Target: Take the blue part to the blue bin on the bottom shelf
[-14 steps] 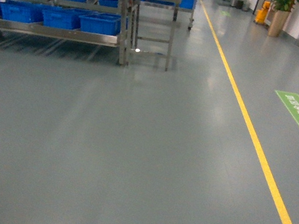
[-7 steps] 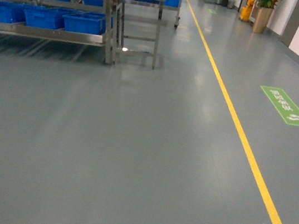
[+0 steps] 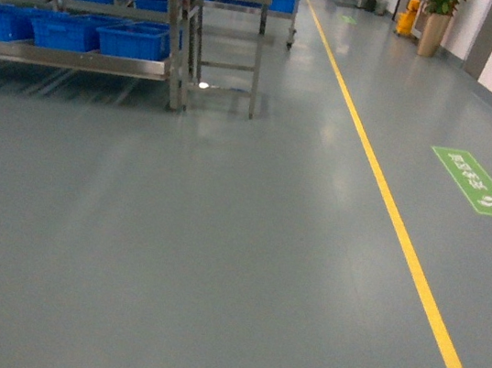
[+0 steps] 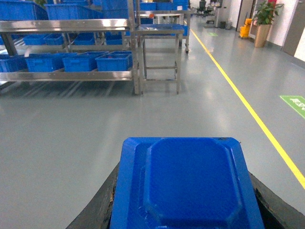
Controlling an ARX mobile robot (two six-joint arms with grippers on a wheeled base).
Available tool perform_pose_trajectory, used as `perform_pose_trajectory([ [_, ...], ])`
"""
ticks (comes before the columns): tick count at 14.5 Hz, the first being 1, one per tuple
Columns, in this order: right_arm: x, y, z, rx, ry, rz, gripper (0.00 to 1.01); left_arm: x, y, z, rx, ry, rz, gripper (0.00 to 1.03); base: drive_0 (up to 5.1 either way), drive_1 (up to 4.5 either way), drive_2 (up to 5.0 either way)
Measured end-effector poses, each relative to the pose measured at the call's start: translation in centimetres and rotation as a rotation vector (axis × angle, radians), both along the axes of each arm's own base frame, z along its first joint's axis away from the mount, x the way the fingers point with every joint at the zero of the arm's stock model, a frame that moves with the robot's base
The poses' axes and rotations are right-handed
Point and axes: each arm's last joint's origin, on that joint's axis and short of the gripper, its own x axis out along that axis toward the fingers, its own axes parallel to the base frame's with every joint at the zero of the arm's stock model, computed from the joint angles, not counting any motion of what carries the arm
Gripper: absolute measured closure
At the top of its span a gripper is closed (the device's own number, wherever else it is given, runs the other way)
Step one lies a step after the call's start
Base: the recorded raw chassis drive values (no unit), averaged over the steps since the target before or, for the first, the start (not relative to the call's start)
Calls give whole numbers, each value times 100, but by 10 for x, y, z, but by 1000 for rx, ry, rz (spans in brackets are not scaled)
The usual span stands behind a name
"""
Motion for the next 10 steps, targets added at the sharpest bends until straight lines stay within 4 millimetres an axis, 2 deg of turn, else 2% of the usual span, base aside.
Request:
perform_pose_trajectory([
  [10,0,0,0,0,0,0,3,0,0,0,0,-1,-2,58,-3,430,-437],
])
